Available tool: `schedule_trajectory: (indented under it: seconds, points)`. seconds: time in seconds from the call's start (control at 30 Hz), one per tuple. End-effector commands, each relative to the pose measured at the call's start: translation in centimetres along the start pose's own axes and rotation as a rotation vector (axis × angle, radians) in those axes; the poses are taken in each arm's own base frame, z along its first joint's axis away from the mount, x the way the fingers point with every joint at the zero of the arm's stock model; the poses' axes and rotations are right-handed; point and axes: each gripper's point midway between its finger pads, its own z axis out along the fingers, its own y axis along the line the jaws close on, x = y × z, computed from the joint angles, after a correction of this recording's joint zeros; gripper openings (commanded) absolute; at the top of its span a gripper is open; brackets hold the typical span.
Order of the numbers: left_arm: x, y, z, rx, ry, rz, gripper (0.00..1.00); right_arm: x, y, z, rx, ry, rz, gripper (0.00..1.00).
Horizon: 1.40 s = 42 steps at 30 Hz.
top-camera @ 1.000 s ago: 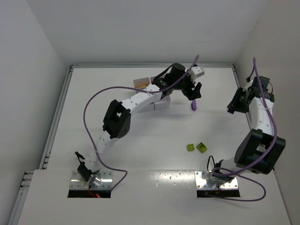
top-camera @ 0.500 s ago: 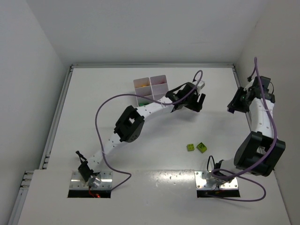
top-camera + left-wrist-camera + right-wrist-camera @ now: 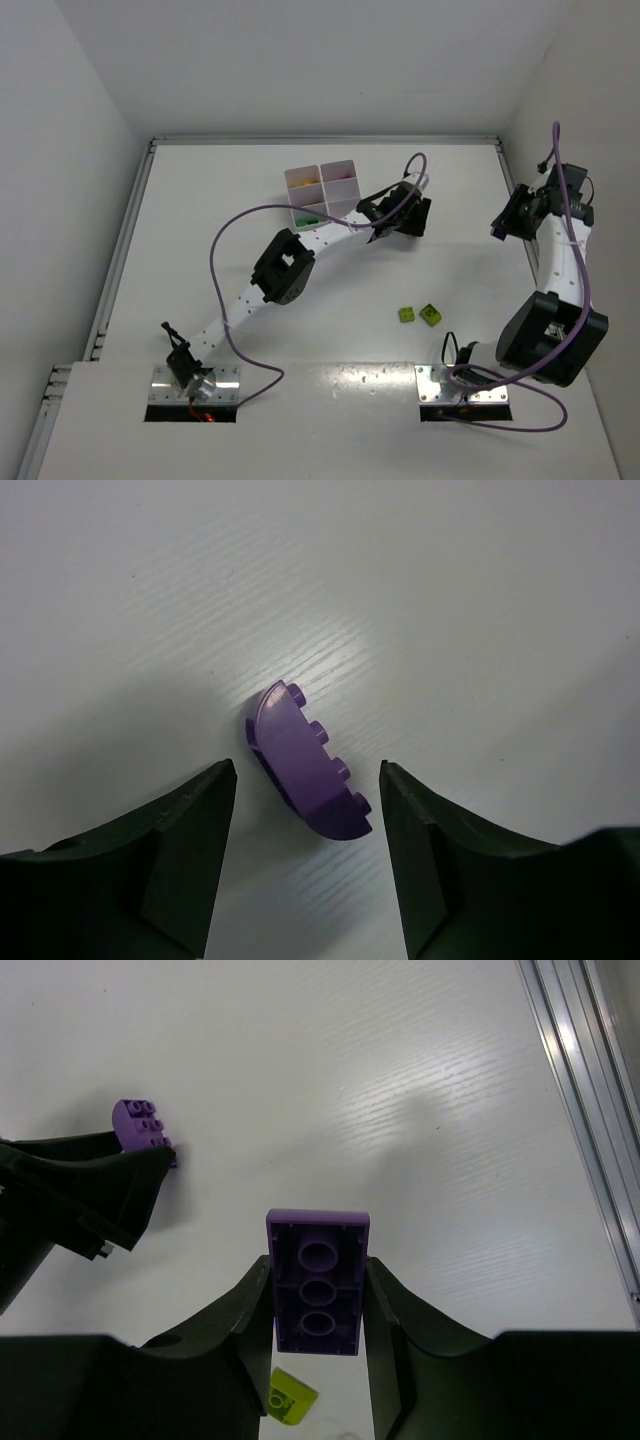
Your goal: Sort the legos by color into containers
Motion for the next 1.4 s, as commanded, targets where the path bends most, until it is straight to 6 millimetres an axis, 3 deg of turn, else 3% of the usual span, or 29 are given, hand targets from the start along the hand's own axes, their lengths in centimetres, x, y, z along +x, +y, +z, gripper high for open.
schedule_trajectory:
  seconds: [0.0, 0.13, 0.17, 0.23, 0.3, 0.33, 0.37, 0.4, 0.43, 0.47, 0.5, 0.53, 0.57, 0.63, 0.67, 0.73, 0.8, 0.87, 0.9, 0.97, 1.0, 1.13, 1.17, 1.37]
  points:
    - [-1.8, -0.3, 0.3, -0.001, -0.061, -0.029, 0.65, -0.7, 0.0, -0.8, -0.007, -0.04, 0.028, 0.0]
    - [-1.3, -0.1, 0.6, -0.005, -0.053, -0.028, 0.49, -0.5, -0.3, -0.9, -0.001, -0.033, 0.037, 0.0]
    - [-1.4, 0.0, 0.6, -0.013, -0.057, -0.029, 0.4, -0.4, -0.2, -0.6, -0.01, -0.022, 0.039, 0.0]
    - [-1.8, 0.2, 0.0, -0.024, -0.06, 0.002, 0.31, -0.3, 0.0, -0.6, -0.021, -0.02, 0.039, 0.0]
    - [-4.1, -0.5, -1.8, -0.009, -0.097, 0.034, 0.18, -0.4, 0.9, -0.4, -0.061, -0.013, 0.021, 0.0]
    - [-3.9, -0.5, -2.2, 0.003, -0.093, 0.063, 0.14, -0.3, 1.4, -0.4, -0.081, -0.009, -0.005, 0.0]
    - [-4.1, -1.8, -3.2, 0.074, -0.081, 0.088, 0.09, -0.1, 1.8, -0.2, -0.105, 0.002, -0.015, 0.0]
    - [-6.9, -3.6, -6.0, 0.138, -0.123, 0.113, 0.07, 0.1, 2.9, -0.3, -0.158, 0.008, -0.038, 0.0]
    - [-6.5, -2.3, -6.6, 0.158, -0.104, 0.136, 0.07, 0.6, 3.1, 0.1, -0.177, 0.031, -0.033, 0.0]
    - [-6.6, -3.9, -8.2, 0.291, -0.076, 0.154, 0.07, 0.8, 4.2, 0.0, -0.23, 0.037, -0.057, 0.0]
    - [-8.5, -4.8, -10.9, 0.363, -0.095, 0.177, 0.07, 1.2, 5.0, 0.1, -0.267, 0.05, -0.082, 0.0]
    - [-8.2, -4.5, -11.9, 0.403, -0.071, 0.185, 0.07, 1.3, 5.8, 0.0, -0.3, 0.054, -0.102, 0.0]
    - [-9.2, -3.5, -13.0, 0.43, -0.072, 0.176, 0.07, 1.7, 6.7, 0.1, -0.351, 0.066, -0.143, 0.0]
    - [-10.9, -3.9, -16.5, 0.53, -0.075, 0.181, 0.07, 2.3, 8.7, 0.1, -0.414, 0.081, -0.213, 0.0]
    - [-11.3, -2.3, -17.3, 0.522, -0.057, 0.163, 0.07, 2.2, 9.6, 0.3, -0.444, 0.084, -0.255, 0.0]
    - [-12.2, -1.7, -19.4, 0.574, -0.05, 0.167, 0.06, 2.6, 11.8, 0.6, -0.494, 0.108, -0.329, 0.0]
    - [-13.0, 0.4, -21.5, 0.532, -0.043, 0.18, 0.02, 2.5, 13.3, 1.4, -0.52, 0.12, -0.373, 0.0]
    - [-12.4, 3.2, -22.4, 0.466, -0.031, 0.199, 0.02, 1.8, 15.9, 1.4, -0.554, 0.101, -0.444, 0.0]
    - [-13.6, 3.8, -24.0, 0.429, -0.072, 0.217, 0.02, 0.9, 17.1, 1.7, -0.571, 0.078, -0.479, 0.0]
    - [-12.7, 6.5, -24.8, 0.374, -0.051, 0.206, 0.02, 0.9, 19.7, 1.9, -0.606, 0.07, -0.548, 0.0]
    - [-13.3, 7.0, -26.0, 0.355, -0.074, 0.206, 0.02, 0.4, 21.6, 1.6, -0.63, 0.04, -0.601, 0.0]
    - [-12.6, 10.4, -27.5, 0.286, -0.074, 0.177, 0.02, -0.6, 25.8, 2.6, -0.671, -0.007, -0.695, 0.0]
    - [-13.1, 10.5, -28.6, 0.281, -0.092, 0.18, 0.02, -0.1, 27.3, 2.6, -0.68, -0.006, -0.724, 0.0]
    - [-12.6, 14.9, -30.6, 0.167, -0.098, 0.121, 0.02, 0.3, 34.2, 4.4, -0.718, -0.021, -0.775, 0.0]
